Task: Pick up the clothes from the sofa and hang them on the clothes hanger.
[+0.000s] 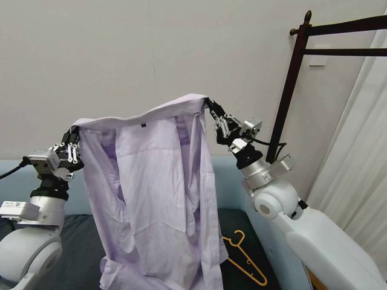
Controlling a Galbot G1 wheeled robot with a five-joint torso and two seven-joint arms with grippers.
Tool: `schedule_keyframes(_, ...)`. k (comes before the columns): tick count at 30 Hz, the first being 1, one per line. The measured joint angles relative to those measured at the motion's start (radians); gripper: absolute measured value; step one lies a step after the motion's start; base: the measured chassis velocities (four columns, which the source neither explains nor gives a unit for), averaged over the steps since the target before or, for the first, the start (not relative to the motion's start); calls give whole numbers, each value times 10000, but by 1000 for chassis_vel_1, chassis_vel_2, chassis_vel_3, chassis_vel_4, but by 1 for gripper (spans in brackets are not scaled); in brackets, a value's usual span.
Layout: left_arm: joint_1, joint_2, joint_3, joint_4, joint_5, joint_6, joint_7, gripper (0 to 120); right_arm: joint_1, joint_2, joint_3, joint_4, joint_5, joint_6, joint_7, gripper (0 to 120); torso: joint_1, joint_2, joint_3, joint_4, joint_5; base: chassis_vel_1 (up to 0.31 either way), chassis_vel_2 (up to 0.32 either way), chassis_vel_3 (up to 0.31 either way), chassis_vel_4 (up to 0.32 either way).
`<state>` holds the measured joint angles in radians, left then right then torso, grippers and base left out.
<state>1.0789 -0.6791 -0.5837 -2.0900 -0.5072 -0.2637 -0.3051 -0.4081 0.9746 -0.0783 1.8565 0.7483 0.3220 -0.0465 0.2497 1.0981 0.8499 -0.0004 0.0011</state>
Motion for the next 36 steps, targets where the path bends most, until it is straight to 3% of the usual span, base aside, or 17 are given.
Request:
schedule_keyframes(4,36,75,-10,-23,73,-50,135,0,-257,76,59,-445,-847,305,-322,0,0,0,0,-1,1,0,0,0,0)
schedule_keyframes(7,478,-276,141,55,219,31,186,0,-649,261,90,-1066,-1731,692,-653,0,-1,0,0,0,2,0,0,0,0)
schedule_keyframes(10,1373,-1110,412,431,685,273,182,0,-1381,553,-2,-1831,-2779,786,-690,0,0,-1,0,2,0,0,0,0,0)
schedule_keyframes(17,2443,-2160,556,1142,2053,657,59,0,-2628,678,-266,-2500,-3708,162,-231,22,0,0,0,1,1,0,0,0,0)
schedule_keyframes(19,2871,-2469,548,1411,2695,1091,-183,0,-3394,554,-263,-2634,-3852,-502,-11,32,0,-1,-1,2,1,0,0,0,0)
schedule_keyframes(23,3068,-2569,534,1650,2963,1385,-286,0,-3998,297,-174,-2751,-3861,-1224,87,43,-1,0,-1,1,0,0,0,0,0)
schedule_keyframes(24,3116,-2590,536,1856,3065,1463,-340,0,-4314,118,-79,-2875,-3795,-1759,121,48,-1,-1,-1,-3,1,0,0,0,0)
schedule_keyframes(26,3059,-2617,670,2227,2990,1393,-314,0,-4596,-175,434,-3905,-3640,-3911,140,68,-1,0,-1,0,1,0,0,0,0)
schedule_keyframes(30,2952,-2732,747,2393,2963,1170,-239,0,-4472,-29,755,-5006,-3503,-5076,-337,81,0,0,-1,-2,-1,0,0,0,0)
schedule_keyframes(36,2926,-2872,755,2372,2975,1078,-225,0,-4245,603,1167,-6554,-4500,-5120,-1422,98,0,0,-1,3,1,0,0,0,0)
